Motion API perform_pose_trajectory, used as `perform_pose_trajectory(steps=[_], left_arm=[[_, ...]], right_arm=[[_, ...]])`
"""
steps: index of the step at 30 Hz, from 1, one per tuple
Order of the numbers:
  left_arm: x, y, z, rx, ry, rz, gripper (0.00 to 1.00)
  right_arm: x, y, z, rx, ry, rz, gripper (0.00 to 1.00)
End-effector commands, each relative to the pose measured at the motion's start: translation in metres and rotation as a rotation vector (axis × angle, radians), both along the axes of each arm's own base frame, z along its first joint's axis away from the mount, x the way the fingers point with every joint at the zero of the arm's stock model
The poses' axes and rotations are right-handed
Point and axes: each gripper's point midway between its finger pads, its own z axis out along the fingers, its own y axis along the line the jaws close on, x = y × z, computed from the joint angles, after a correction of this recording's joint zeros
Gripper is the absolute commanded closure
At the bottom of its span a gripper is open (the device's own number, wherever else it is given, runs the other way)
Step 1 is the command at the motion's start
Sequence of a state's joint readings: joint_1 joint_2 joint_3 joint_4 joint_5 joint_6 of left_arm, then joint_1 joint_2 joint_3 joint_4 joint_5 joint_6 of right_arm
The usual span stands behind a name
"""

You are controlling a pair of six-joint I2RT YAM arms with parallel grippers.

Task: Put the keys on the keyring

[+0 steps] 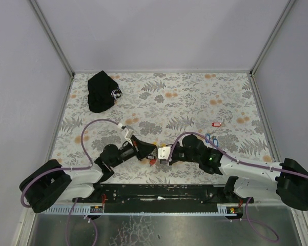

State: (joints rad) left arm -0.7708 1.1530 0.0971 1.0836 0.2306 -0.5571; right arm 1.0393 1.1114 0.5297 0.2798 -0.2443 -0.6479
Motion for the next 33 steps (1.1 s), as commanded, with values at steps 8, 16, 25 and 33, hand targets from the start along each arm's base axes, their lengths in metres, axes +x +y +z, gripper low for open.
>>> perform_pose_trajectory(steps=[8, 16, 25, 33], left_arm=[[0.021, 0.012, 0.044, -0.081, -0.151, 0.140, 0.91], [0.017, 0.031, 0.019, 0.022, -0.106, 0.193, 0.67], [-0.015, 0.027, 0.007, 0.061, -0.053, 0.048, 0.49], [-0.030, 0.020, -0.024, 0.151, 0.023, -0.020, 0.46]], right_arm=[[-0.003, 0.002, 0.024, 0.086, -0.053, -0.023, 1.00], [0.004, 0.000, 0.021, 0.068, -0.056, -0.059, 1.00], [0.008, 0.003, 0.014, 0.052, -0.040, -0.081, 1.00], [0.016, -0.001, 0.011, 0.052, -0.038, -0.142, 1.00]])
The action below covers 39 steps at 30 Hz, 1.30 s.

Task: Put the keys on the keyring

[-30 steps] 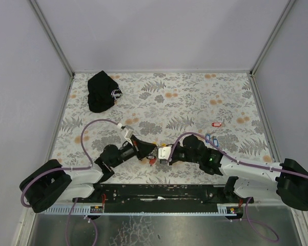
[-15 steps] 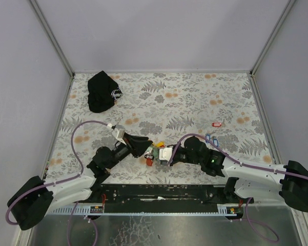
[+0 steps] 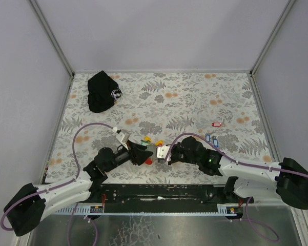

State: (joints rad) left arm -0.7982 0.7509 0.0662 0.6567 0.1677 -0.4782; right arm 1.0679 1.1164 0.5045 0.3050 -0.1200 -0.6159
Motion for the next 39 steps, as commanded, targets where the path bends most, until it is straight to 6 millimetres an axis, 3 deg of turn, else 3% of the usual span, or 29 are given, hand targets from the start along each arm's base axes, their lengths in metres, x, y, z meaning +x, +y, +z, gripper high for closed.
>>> perform_pose_trajectory(steps=[1, 14, 27, 33, 39], left_arm=[[-0.013, -0.006, -0.026, 0.079, 0.060, -0.055, 0.46], [-0.017, -0.023, -0.039, 0.318, -0.057, -0.055, 0.35], [-0.003, -0.036, -0.059, 0.642, -0.235, 0.050, 0.33], [0.005, -0.029, -0.062, 0.717, -0.268, 0.114, 0.40], [0.012, -0.027, -0.066, 0.763, -0.290, 0.147, 0.60]], right_arm=[[0.009, 0.005, 0.019, 0.069, -0.031, -0.050, 1.00], [0.018, 0.002, 0.005, 0.046, -0.013, -0.112, 1.00], [0.015, -0.003, 0.014, 0.104, -0.005, -0.117, 1.00], [0.017, -0.007, 0.018, 0.135, -0.001, -0.136, 1.00], [0.018, -0.010, 0.024, 0.175, 0.017, -0.145, 1.00]])
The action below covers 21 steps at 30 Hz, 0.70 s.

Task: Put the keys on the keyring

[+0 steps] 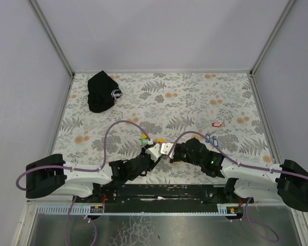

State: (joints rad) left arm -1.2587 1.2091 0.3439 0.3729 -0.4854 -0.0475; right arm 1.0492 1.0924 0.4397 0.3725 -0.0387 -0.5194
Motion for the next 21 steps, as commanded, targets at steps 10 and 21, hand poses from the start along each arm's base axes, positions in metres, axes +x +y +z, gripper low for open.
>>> perform_pose_trajectory(steps=[10, 21], left_arm=[[0.015, 0.000, 0.012, 0.028, -0.095, 0.046, 0.95], [0.012, 0.000, 0.023, 0.014, -0.117, 0.009, 1.00]], right_arm=[[0.015, -0.003, 0.036, 0.190, 0.019, -0.080, 1.00], [0.059, -0.060, 0.037, 0.272, -0.009, -0.529, 0.63]])
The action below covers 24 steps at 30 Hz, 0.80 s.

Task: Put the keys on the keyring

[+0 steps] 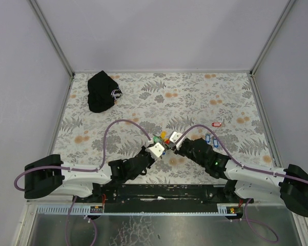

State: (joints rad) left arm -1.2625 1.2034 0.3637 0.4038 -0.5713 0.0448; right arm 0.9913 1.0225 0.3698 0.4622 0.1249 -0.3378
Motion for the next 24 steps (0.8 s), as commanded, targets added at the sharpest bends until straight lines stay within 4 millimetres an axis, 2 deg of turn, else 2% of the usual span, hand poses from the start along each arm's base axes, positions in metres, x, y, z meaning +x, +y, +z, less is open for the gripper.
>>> perform_pose_trajectory(steps=[1, 3, 7, 18, 24], left_arm=[[-0.003, -0.003, 0.003, -0.008, -0.009, -0.029, 1.00], [-0.004, -0.004, 0.002, -0.004, -0.005, -0.036, 1.00], [-0.004, -0.004, 0.000, 0.002, -0.001, -0.033, 1.00], [-0.005, -0.004, 0.001, -0.017, 0.006, -0.037, 1.00], [-0.006, -0.004, 0.001, -0.024, 0.008, -0.037, 1.00]], right_arm=[[0.033, -0.034, 0.030, 0.119, -0.056, -0.305, 0.62], [0.031, -0.034, 0.032, 0.133, -0.042, -0.304, 0.61], [0.010, -0.012, 0.040, 0.203, 0.028, -0.151, 0.60], [-0.034, 0.019, 0.040, 0.302, 0.241, 0.062, 0.57], [-0.038, 0.030, 0.045, 0.354, 0.262, 0.109, 0.55]])
